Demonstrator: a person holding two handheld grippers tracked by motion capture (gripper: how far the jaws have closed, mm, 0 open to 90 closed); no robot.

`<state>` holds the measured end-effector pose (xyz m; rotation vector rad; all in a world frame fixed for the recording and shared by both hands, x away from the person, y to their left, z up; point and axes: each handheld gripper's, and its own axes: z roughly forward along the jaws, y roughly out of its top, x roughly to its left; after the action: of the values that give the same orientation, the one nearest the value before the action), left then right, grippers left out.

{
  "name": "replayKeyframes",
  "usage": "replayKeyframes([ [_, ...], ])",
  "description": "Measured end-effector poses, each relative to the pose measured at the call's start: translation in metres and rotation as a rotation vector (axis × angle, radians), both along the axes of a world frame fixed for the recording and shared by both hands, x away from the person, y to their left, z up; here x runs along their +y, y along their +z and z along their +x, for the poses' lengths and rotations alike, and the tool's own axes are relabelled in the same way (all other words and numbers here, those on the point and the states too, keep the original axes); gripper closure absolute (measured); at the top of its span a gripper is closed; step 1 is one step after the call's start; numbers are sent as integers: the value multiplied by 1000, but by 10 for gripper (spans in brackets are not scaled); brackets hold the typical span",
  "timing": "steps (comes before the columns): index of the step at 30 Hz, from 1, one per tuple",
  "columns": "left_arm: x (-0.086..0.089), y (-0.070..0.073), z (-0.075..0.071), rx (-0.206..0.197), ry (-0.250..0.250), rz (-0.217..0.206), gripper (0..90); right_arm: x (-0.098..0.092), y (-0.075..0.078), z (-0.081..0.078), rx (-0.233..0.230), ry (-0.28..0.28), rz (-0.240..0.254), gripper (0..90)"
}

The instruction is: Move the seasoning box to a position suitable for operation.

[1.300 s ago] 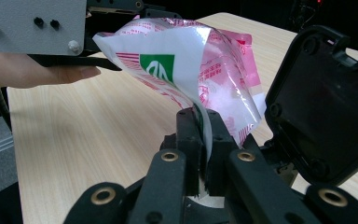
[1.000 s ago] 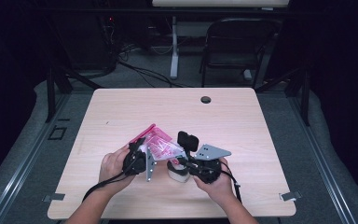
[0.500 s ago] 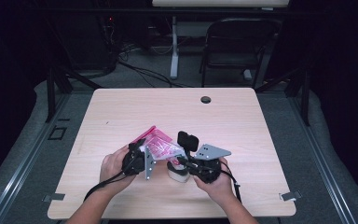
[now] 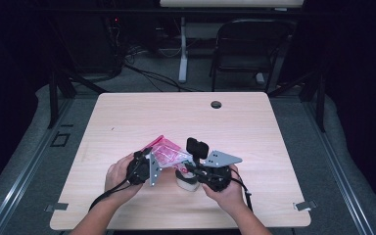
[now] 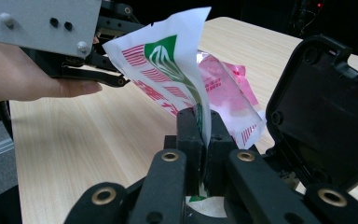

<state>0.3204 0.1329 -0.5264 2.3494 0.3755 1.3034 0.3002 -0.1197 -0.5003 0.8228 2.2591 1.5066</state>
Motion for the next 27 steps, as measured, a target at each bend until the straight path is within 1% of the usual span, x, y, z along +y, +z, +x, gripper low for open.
replayKeyframes([
  [4, 2, -2, 1, 15, 1, -8, 715, 1, 0, 1, 0, 4, 3, 867],
  [5, 2, -2, 1, 24, 3, -13, 715, 1, 0, 1, 1, 5, -3, 863],
  [6, 3, -4, 2, 36, 1, -32, 715, 1, 0, 1, 3, 6, -2, 859],
  [8, 4, -4, 2, 52, 2, -31, 715, 2, 0, 2, 4, 9, 3, 855],
  [9, 5, -5, 3, 68, 4, -47, 716, 3, 0, 2, 3, 9, 8, 849],
  [10, 5, -5, 3, 68, 4, -47, 716, 3, 0, 2, 3, 9, 8, 849],
  [13, 7, -5, 4, 92, 4, -60, 716, 4, 0, 3, 0, 10, 5, 834],
  [17, 7, -6, 4, 96, 5, -66, 717, 4, 0, 3, 0, 9, 6, 826],
  [19, 8, -6, 4, 105, 4, -76, 717, 4, 0, 3, 1, 12, 3, 815],
  [21, 9, -7, 5, 109, 2, -82, 717, 5, 0, 4, 5, 13, 12, 801],
  [26, 10, -7, 6, 133, -3, -99, 717, 5, 0, 4, -2, 10, 13, 771],
  [27, 10, -7, 6, 143, -4, -102, 717, 5, 0, 4, -2, 10, 13, 771],
])
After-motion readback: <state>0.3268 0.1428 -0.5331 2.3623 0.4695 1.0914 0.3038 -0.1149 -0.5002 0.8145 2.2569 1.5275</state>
